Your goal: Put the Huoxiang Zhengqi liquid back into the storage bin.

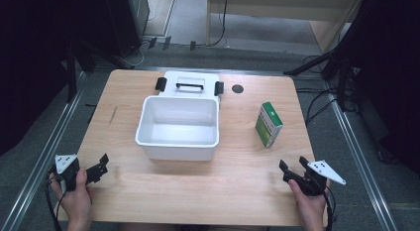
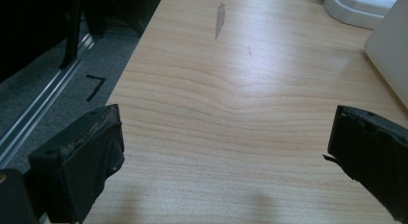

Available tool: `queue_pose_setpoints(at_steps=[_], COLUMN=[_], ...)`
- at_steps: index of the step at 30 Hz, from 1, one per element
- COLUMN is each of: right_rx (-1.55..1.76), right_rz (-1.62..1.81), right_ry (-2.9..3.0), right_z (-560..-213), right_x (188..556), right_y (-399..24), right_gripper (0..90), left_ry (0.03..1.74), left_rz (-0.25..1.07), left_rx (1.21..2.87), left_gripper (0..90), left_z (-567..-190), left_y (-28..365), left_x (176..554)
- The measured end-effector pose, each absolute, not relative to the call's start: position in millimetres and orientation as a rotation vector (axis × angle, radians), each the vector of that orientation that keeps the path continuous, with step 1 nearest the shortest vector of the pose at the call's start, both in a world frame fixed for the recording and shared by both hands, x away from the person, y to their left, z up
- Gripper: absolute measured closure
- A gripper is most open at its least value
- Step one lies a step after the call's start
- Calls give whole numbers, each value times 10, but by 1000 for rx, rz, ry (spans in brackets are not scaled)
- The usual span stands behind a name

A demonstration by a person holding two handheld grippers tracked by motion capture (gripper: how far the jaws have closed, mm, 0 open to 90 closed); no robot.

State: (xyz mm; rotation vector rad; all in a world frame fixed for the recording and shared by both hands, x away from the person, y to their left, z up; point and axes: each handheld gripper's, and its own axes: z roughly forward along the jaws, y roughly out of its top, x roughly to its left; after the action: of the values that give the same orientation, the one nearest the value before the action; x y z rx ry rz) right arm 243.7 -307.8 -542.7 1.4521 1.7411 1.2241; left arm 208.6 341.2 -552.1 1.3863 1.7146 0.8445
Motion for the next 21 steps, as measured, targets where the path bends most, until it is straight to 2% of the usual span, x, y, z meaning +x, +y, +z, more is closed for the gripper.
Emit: queue_pose_setpoints(at_steps=[6,12,21], right_rx=[1440,1486,1467], right_rz=[1217,1197,999], right_ry=[1757,1849,2031], right_z=[-5430,-5427,-5348], right_x=[2432,2477,2500], right_y=[-3055,-3074,-3027], right_gripper=[212,248,256], left_ry=[1708,1705,1714], left_rz=[869,857,859], left_rx=[1392,1393,1390], left_gripper=[0,0,0], left_z=[-5520,-5519,-5518], left_y=[3392,3399,3400], left_x=[2080,2071,2071])
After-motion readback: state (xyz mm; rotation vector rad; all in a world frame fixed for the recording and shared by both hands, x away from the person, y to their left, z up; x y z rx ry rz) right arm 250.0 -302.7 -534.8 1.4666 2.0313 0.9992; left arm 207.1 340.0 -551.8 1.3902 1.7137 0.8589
